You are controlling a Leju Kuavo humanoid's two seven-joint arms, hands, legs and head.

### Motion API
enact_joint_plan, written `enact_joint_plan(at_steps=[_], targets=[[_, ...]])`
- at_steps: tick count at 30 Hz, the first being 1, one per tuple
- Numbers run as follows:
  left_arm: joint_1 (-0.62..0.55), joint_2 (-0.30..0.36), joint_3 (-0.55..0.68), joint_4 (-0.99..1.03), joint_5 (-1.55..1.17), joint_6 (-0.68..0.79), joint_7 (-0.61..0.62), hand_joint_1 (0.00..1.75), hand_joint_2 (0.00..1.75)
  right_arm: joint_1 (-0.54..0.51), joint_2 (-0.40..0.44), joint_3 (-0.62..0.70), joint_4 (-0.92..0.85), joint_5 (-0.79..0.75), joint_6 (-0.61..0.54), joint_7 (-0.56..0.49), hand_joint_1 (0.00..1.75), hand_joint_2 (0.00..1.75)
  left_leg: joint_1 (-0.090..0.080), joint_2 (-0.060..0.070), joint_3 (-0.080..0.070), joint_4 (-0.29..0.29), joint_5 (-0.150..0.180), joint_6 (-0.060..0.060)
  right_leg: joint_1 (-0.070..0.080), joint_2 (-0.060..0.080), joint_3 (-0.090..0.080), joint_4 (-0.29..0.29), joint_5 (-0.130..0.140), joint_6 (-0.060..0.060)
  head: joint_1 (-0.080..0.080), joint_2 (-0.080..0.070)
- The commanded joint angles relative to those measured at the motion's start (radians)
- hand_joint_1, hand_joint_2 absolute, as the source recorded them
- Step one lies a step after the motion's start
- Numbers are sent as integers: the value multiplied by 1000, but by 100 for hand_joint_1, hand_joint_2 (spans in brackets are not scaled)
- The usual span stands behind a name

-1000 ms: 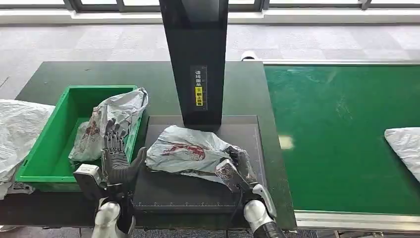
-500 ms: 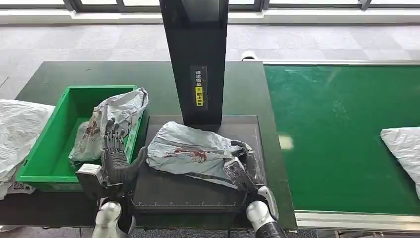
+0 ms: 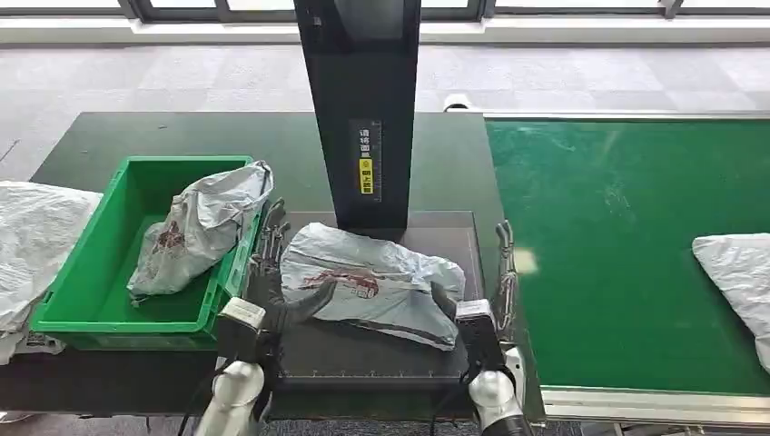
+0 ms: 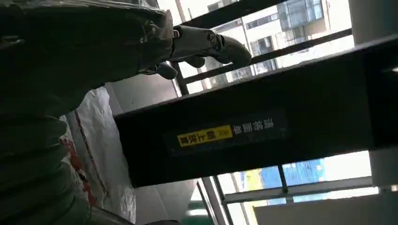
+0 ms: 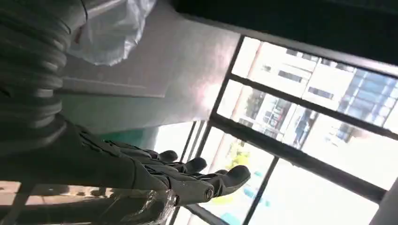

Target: Moved the parcel from conveyor to table for the left to box.

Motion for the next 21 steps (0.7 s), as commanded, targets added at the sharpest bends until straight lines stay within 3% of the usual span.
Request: enact_joint_plan(at_steps=[1, 4, 8, 21], targets=[[-233, -14, -143, 432, -204, 67, 4, 0, 175, 49, -57, 140, -240, -93, -78, -2, 0, 175, 0, -7, 0, -1, 2, 1, 0, -8, 3, -1, 0, 0, 0, 0], [-272, -18, -156, 536, -305, 119, 17, 0, 175, 55, -74, 173, -284, -112, -107, -2, 0, 175, 0, -3, 1, -1, 1, 0, 0, -3, 3, -1, 0, 0, 0, 0], [-330, -43, -138, 732, -444, 229, 97, 0, 175, 63, -84, 192, -312, -118, -107, -2, 0, 175, 0, -5, 3, -3, 2, 1, 0, -7, 5, -3, 1, -2, 0, 0], [-344, -32, -122, 805, -539, 293, 193, 0, 175, 86, -88, 204, -372, -111, -107, -2, 0, 175, 0, 2, 3, -2, 0, 0, 0, 0, 3, -1, 2, -2, 0, 0]])
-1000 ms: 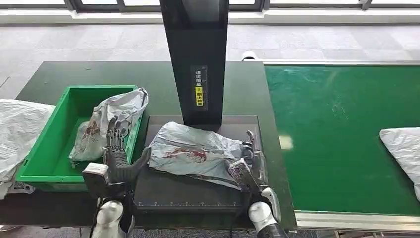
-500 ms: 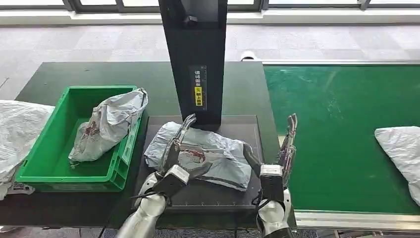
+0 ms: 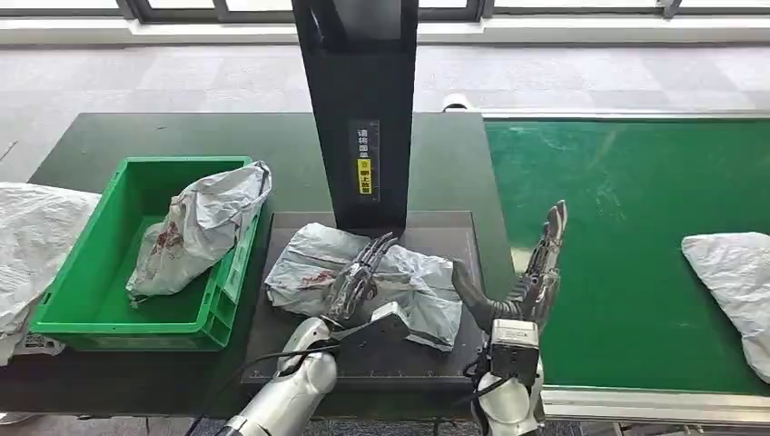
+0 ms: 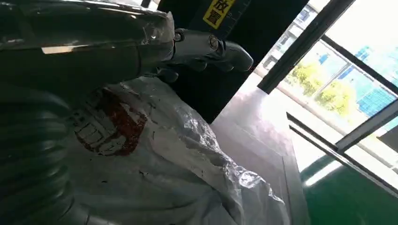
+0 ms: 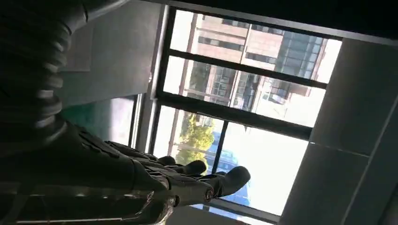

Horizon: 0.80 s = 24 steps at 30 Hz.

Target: Moved the parcel from conveyor to table for the left to box.

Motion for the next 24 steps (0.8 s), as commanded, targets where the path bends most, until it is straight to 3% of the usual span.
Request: enact_joint_plan(at_steps=[1, 6, 11, 12, 13, 14, 24], targets=[[-63, 25, -11, 157, -28, 19, 31, 0, 175, 7, -50, 52, -44, 4, 2, 4, 0, 175, 0, 0, 1, -1, 0, 0, 0, 0, 1, -1, 0, 0, 0, 0], [-65, 25, -13, 160, -40, 29, 47, 0, 175, 5, -51, 53, -45, 2, 2, 4, 0, 175, 0, 0, 2, -1, 0, 0, 0, -1, 1, -1, 0, -1, 0, 0], [-77, 43, -43, 218, -275, 97, 282, 0, 175, -5, -55, 60, -32, -1, 5, 4, 0, 175, 0, 1, 1, -1, 0, 0, 1, 0, 1, -1, 0, 0, 0, 0], [-77, 43, -44, 222, -289, 92, 294, 30, 175, -7, -57, 60, -30, 1, 4, 4, 0, 175, 0, 1, 3, -2, 0, 0, 0, 1, 2, -2, 1, -1, 0, 0], [-76, 43, -41, 224, -313, 92, 310, 164, 175, -9, -58, 63, -29, -3, 6, 4, 0, 175, 1, 1, 2, -2, 0, 0, 1, 1, 2, -2, 1, -1, 0, 0], [-73, 44, -37, 226, -326, 90, 319, 175, 175, -9, -59, 64, -25, -2, 7, 4, 0, 175, 0, 1, 3, -2, 0, 0, 0, 1, 3, -2, 1, -1, 0, 0], [-65, 46, -32, 219, -465, 101, 430, 175, 175, -21, -64, 59, -10, -17, 2, 4, 0, 175, 0, 1, 3, -1, 0, 0, 1, 1, 3, -2, 1, -1, 0, 0]])
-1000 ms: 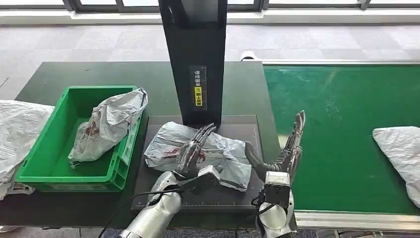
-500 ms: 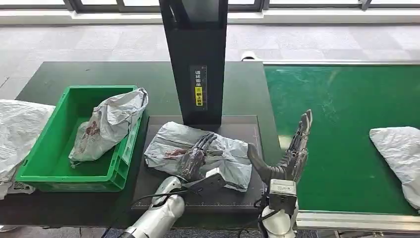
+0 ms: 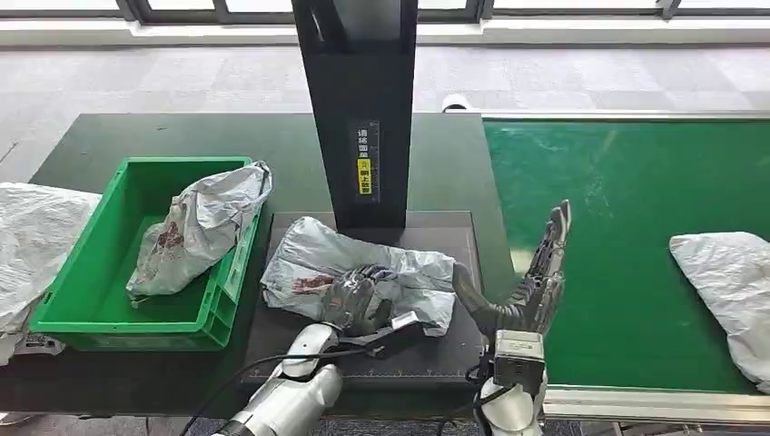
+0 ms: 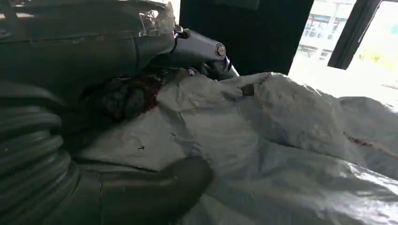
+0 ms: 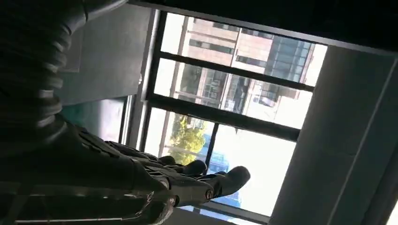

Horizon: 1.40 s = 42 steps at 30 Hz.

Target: Moved the parcel from conveyor to table for the left to box.

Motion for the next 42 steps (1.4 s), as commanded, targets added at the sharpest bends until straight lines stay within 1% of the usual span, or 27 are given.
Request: enact_joint_plan(at_steps=[1, 6, 11, 14, 15, 16, 19, 20, 21, 22, 23, 24, 25, 27, 28, 30, 31, 35, 38, 40, 42], targets=[[-26, 45, -30, 73, -61, -7, 51, 175, 175, -36, -49, 33, 34, -16, -5, 4, 0, 175, 1, 2, 3, -3, 1, 0, 1, 2, 3, -3, 2, -1, 0, 0], [-26, 45, -30, 73, -61, -7, 51, 175, 175, -36, -49, 33, 34, -16, -5, 4, 0, 175, 0, 2, 3, -2, 0, 0, 1, 2, 3, -2, 1, -1, 0, 0], [-21, 43, -11, 60, -135, 7, 96, 175, 175, -25, -53, 24, 19, -19, 0, 4, 0, 175, 0, 2, 3, -2, 0, 0, 0, 2, 3, -1, 1, -1, 0, 0], [-12, 46, -10, 30, -225, 90, 158, 175, 175, -13, -48, 9, 10, -10, 8, 4, 0, 175, 0, 1, 3, -1, 0, 0, 0, 1, 2, -1, 1, -1, 0, 0], [-6, 44, -1, 2, -273, 155, 180, 175, 175, -4, -45, 1, 1, -2, 12, 4, 0, 175, 0, 1, 3, -2, 1, 0, 0, 1, 3, -2, 1, -1, 0, 0], [-1, 43, 2, -17, -287, 182, 183, 175, 175, 1, -43, -3, -2, 2, 13, 4, 0, 175, 0, 1, 3, -3, 1, 0, 1, 1, 3, -3, 1, -1, 0, 0], [82, 42, 21, -274, -384, 197, 186, 175, 175, 19, -34, -20, -23, 19, 25, 4, 0, 175, 0, 1, 4, -4, 1, 0, 1, 0, 3, -3, 1, -1, 0, 0], [104, 56, 0, -355, -385, 197, 193, 175, 175, 22, -31, -23, -27, 23, 28, 4, 0, 175, 1, 1, 2, -2, 0, 0, 1, 0, 2, -2, 1, -1, 0, 0], [162, 65, -18, -551, -385, 197, 186, 175, 175, 25, -25, -30, -30, 29, 32, 4, 0, 175, 0, 1, 1, -1, 0, 0, 1, 0, 0, -1, 0, -1, 0, 0], [201, 78, -28, -702, -385, 197, 169, 175, 175, 26, -19, -34, -29, 36, 37, 4, 0, 175, 0, 1, 0, 0, 0, 0, 0, 1, 0, 0, 0, -1, 0, 0], [224, 61, -22, -772, -384, 197, 143, 175, 175, 24, -17, -35, -26, 38, 37, 4, 0, 175, 0, 2, 0, 0, -1, 0, 0, 1, -1, 0, 0, -1, 0, 0], [224, 61, -22, -772, -384, 197, 143, 175, 175, 24, -17, -35, -26, 38, 37, 4, 0, 175, 0, 3, -1, 0, -1, 0, 0, 2, -2, 1, 0, -1, 0, 0], [244, 56, -18, -829, -384, 197, 118, 175, 175, 20, -15, -35, -20, 40, 34, 4, 0, 175, 1, 3, -1, 1, -1, 0, 1, 2, -2, 1, 0, -1, 0, 0], [244, 56, -18, -829, -384, 197, 118, 175, 175, 20, -15, -35, -20, 40, 34, 4, 0, 175, 1, 4, 0, 0, -1, 0, 1, 3, -2, 0, 0, -1, 0, 0], [255, 55, -12, -880, -385, 197, 104, 175, 175, 18, -15, -35, -16, 39, 33, 4, 0, 175, 0, 2, 1, -1, -1, 0, 0, 1, -1, 0, -1, -1, 0, 0], [271, 43, -3, -958, -383, 197, 73, 175, 175, 15, -15, -33, -14, 32, 29, 4, 0, 175, 0, 2, 2, -2, 0, 0, 0, 1, 1, -1, -1, -1, 0, 0], [271, 43, -3, -958, -383, 197, 73, 175, 175, 15, -15, -33, -14, 32, 29, 4, 0, 175, 0, 3, -1, 0, -1, 0, 0, 2, -2, 0, 0, 0, 0, 0], [271, 43, -3, -958, -383, 197, 73, 175, 175, 15, -15, -33, -14, 32, 29, 4, 0, 175, -1, 1, 0, -1, 0, 0, -1, 0, -1, 0, -1, 0, 0, 0], [271, 43, -3, -958, -383, 197, 73, 175, 175, 15, -15, -33, -14, 32, 29, 4, 0, 175, 0, 2, 2, -3, 0, 0, 0, 1, 1, -2, 0, 0, 0, 0], [271, 43, -3, -958, -383, 197, 73, 175, 175, 15, -15, -33, -14, 32, 29, 4, 0, 175, 0, 1, 1, -1, 0, 0, 0, 0, 0, -1, 0, 0, 0, 0], [283, 27, 13, -1028, -374, 197, 36, 175, 175, 8, -15, -35, -5, 30, 27, 4, 0, 175, 0, 1, 2, -2, 0, 0, 0, 1, 1, -2, 0, 0, 0, 0]])
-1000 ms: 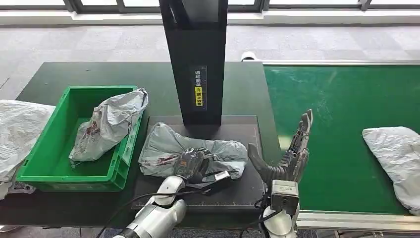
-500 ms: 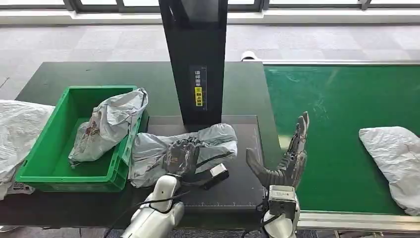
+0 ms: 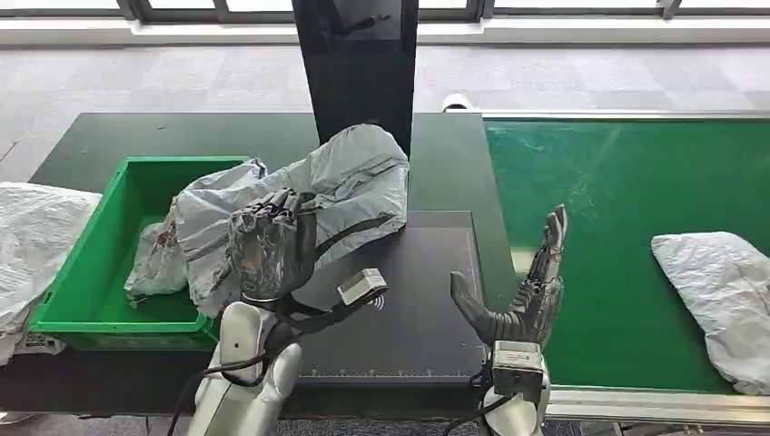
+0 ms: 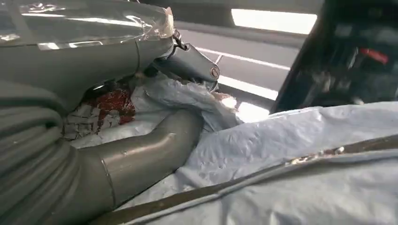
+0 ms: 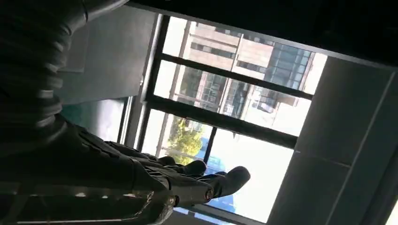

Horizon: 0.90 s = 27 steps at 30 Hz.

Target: Moved the parcel from conveyor to table for the left to box.

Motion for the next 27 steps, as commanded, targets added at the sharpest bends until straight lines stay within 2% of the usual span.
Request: enact_joint_plan(at_steps=[1, 9, 13, 17, 21, 22, 23, 24, 27], targets=[[71, -22, 18, -125, -64, -3, -52, 175, 175, -25, 0, -36, 27, -13, 5, 3, 0, 175, 0, 2, 2, -1, -1, 0, 0, 2, 1, -1, 0, 0, 0, 0], [63, -22, 43, -149, -77, -3, -67, 175, 175, -27, 0, -41, 30, -11, -3, 3, 0, 175, 0, 2, 4, -3, 0, 1, 0, 2, 4, -3, 0, -1, 0, 0], [66, -24, 95, -247, -77, -3, -110, 175, 175, -27, 1, -42, 31, -10, -3, 3, 0, 175, 0, 3, 2, -1, 0, 0, 0, 3, 2, -2, 1, -1, 0, 0], [49, -32, 239, -297, -77, -3, -159, 175, 175, -31, -2, -39, 33, -12, -11, 3, 0, 175, 0, 5, 3, -2, -1, 0, 1, 4, 2, -2, 1, -1, 0, 0], [2, -30, 332, -287, -77, -3, -134, 175, 175, -17, -5, -34, 19, -13, -15, 3, 0, 175, 0, 2, 1, 0, 0, 0, 1, 1, 1, 0, 0, -1, 0, 0], [-10, -19, 387, -210, -77, -3, -113, 175, 175, 14, 55, -51, -74, 96, 47, 66, 0, 175, 0, 2, 2, -1, 0, 0, 1, 1, 1, -1, 0, -1, 0, 0], [-77, -26, 440, -115, -64, -3, -134, 175, 175, 8, 21, -71, -27, 23, 38, 3, 0, 175, 0, 1, 1, 0, 0, 0, 0, 1, 0, 1, 0, -1, 0, 0], [-111, -32, 538, -57, -29, -3, -210, 175, 175, 2, -2, -42, -12, -3, 9, 3, 0, 175, 0, -1, 2, -1, 1, 0, 0, -2, 1, 0, 0, -1, 0, 0], [-157, -19, 591, 3, -48, -3, -200, 175, 175, 6, -12, -32, -6, -11, -2, 3, 0, 175, 0, -1, 3, -2, 1, 0, 0, -1, 2, -1, 0, -1, 0, 0]])
